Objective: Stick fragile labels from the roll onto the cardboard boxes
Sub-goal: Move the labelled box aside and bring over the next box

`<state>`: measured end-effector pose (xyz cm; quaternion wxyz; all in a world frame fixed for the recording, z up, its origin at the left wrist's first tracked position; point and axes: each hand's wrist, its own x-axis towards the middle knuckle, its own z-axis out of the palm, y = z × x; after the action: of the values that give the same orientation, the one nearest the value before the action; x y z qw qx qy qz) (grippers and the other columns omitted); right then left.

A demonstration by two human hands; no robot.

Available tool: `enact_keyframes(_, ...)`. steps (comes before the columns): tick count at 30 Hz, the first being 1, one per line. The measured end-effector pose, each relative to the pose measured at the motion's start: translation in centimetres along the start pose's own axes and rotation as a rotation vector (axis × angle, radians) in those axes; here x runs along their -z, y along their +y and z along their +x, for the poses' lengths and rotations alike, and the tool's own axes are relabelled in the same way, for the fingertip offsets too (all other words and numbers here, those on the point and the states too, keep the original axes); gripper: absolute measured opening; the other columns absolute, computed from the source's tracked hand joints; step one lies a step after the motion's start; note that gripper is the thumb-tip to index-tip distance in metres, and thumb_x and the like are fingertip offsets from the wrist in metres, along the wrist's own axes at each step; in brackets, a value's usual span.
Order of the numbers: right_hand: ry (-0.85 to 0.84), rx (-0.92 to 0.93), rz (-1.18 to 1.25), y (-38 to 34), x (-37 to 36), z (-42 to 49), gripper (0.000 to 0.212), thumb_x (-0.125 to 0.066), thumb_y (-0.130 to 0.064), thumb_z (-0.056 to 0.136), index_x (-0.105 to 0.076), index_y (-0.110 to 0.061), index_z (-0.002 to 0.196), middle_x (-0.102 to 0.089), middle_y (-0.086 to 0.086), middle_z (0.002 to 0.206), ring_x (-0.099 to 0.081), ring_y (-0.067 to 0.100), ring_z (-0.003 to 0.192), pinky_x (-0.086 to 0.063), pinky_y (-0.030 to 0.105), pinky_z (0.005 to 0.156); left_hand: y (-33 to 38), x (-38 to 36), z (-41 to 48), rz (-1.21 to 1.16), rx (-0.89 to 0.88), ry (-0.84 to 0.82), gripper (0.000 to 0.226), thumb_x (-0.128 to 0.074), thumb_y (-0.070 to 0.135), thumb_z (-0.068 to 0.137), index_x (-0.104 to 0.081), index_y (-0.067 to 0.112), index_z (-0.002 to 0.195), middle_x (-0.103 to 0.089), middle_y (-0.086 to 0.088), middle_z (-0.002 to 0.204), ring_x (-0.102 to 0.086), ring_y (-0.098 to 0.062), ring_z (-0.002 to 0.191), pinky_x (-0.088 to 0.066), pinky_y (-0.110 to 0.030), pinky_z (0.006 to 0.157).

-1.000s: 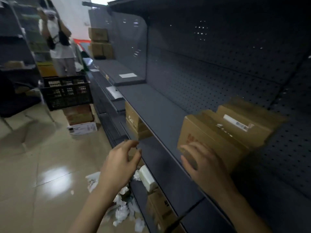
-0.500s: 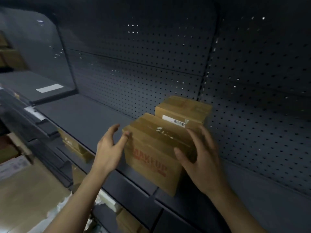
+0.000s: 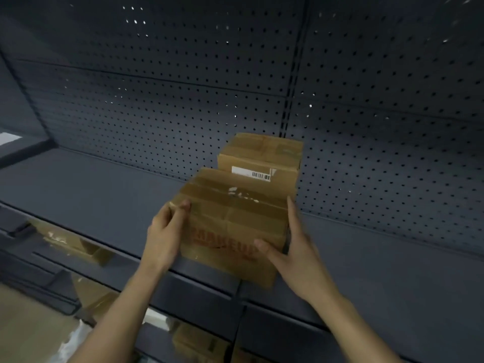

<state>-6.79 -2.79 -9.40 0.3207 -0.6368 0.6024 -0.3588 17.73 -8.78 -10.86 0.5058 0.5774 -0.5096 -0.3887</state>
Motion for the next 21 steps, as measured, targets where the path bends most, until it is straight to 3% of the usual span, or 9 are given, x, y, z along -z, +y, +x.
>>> enact_keyframes(3, 0.062, 0.014, 0.091, 0.0, 0.9, -0.9, 0.105, -0.065, -0.064, 0.078, 0.019, -0.064, 0.142, -0.008, -0.025, 0.163, -0.013, 0.001, 0.149, -0.022, 0.037, 0.122, 1.3, -0.7, -1.4, 0.021, -0.084, -0.008, 0.069, -0.045, 0.076, 0.083, -0.059, 0.011, 0.096, -0.063, -0.018, 0.089, -0.064, -0.029, 0.081, -0.053, -0.051, 0.076)
enact_keyframes(5, 0.13, 0.004, 0.136, 0.3, 2.1, -1.9, 0.107, -0.066, -0.07, 0.072, 0.016, -0.067, 0.14, -0.019, -0.026, 0.16, -0.022, 0.004, 0.148, -0.026, 0.043, 0.121, 2.4, -1.6, -2.7, 0.023, -0.15, -0.021, 0.063, -0.046, 0.069, 0.09, -0.052, 0.007, 0.083, -0.049, -0.014, 0.068, -0.051, -0.017, 0.062, -0.04, -0.036, 0.06)
enact_keyframes(7, 0.208, -0.002, 0.149, 1.0, 3.6, -3.1, 0.106, -0.066, -0.072, 0.072, 0.013, -0.066, 0.142, -0.028, -0.026, 0.157, -0.03, 0.002, 0.145, -0.029, 0.041, 0.12, 3.4, -3.0, -4.2, 0.01, -0.18, -0.077, 0.05, -0.047, 0.06, 0.092, -0.052, 0.013, 0.077, -0.048, -0.004, 0.061, -0.047, -0.011, 0.056, -0.035, -0.026, 0.054)
enact_keyframes(10, 0.329, -0.005, 0.147, 2.4, 6.4, -5.6, 0.102, -0.064, -0.073, 0.075, 0.007, -0.062, 0.146, -0.036, -0.028, 0.153, -0.035, -0.003, 0.141, -0.031, 0.038, 0.119, 4.5, -6.0, -6.0, -0.05, -0.201, -0.186, 0.035, -0.047, 0.055, 0.093, -0.065, 0.025, 0.097, -0.068, 0.012, 0.08, -0.063, -0.002, 0.072, -0.043, -0.017, 0.061)
enact_keyframes(13, 0.439, 0.003, 0.162, 4.0, 9.2, -8.4, 0.1, -0.067, -0.063, 0.08, -0.001, -0.05, 0.153, -0.046, -0.033, 0.143, -0.044, -0.006, 0.134, -0.037, 0.039, 0.116, 5.5, -9.7, -7.7, -0.082, -0.202, -0.269, 0.031, -0.047, 0.055, 0.092, -0.064, 0.037, 0.11, -0.068, 0.032, 0.095, -0.061, 0.014, 0.089, -0.045, -0.018, 0.071)
enact_keyframes(16, 0.529, -0.006, 0.166, 5.4, 11.9, -11.6, 0.095, -0.069, -0.051, 0.086, -0.006, -0.039, 0.157, -0.05, -0.038, 0.137, -0.047, -0.006, 0.131, -0.039, 0.04, 0.114, 6.4, -13.4, -9.8, -0.11, -0.216, -0.366, 0.031, -0.047, 0.059, 0.093, -0.062, 0.038, 0.111, -0.068, 0.03, 0.1, -0.061, 0.011, 0.093, -0.048, -0.026, 0.077)
enact_keyframes(21, 0.632, -0.037, 0.128, 8.4, 17.5, -16.6, 0.093, -0.066, -0.052, 0.086, -0.008, -0.038, 0.157, -0.049, -0.025, 0.146, -0.046, 0.002, 0.136, -0.039, 0.045, 0.114, 7.8, -20.3, -13.4, -0.127, -0.217, -0.505, 0.035, -0.046, 0.058, 0.09, -0.062, 0.037, 0.114, -0.067, 0.031, 0.099, -0.061, 0.012, 0.092, -0.048, -0.023, 0.078)
